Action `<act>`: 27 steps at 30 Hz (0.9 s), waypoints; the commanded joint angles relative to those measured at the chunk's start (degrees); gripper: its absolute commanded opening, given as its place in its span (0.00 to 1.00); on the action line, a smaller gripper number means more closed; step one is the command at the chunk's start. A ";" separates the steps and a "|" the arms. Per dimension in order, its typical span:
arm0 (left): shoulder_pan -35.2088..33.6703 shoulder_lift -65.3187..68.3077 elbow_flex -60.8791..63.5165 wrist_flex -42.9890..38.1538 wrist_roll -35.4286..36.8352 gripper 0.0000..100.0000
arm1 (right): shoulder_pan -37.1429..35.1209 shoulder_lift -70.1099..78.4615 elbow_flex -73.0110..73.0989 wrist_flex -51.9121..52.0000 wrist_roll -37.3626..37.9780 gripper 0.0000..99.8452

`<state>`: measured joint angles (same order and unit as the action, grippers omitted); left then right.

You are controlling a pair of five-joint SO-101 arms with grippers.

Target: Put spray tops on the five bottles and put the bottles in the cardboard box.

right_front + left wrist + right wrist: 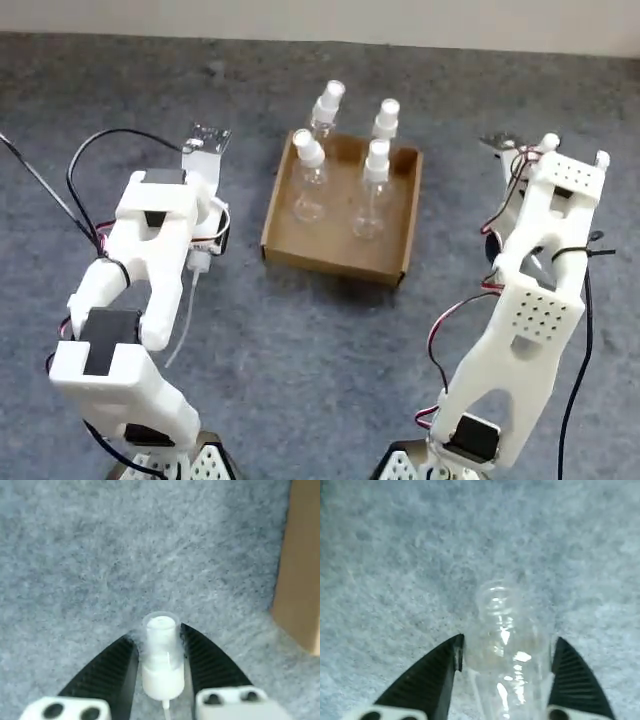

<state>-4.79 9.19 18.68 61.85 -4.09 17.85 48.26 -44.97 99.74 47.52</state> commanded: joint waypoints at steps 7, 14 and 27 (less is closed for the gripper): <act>-0.75 -0.40 -2.68 -0.62 0.70 0.00 | 1.19 -3.82 -6.73 1.54 -12.40 0.03; -0.75 -0.31 -2.59 -0.62 0.70 0.00 | 6.64 -2.42 -7.69 -4.00 -28.22 0.03; -0.84 -0.31 -2.59 -0.62 0.70 0.00 | 4.35 0.92 -7.78 -0.04 -21.27 0.29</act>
<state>-4.79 9.19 18.68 61.85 -4.09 23.56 50.64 -49.45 98.33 23.87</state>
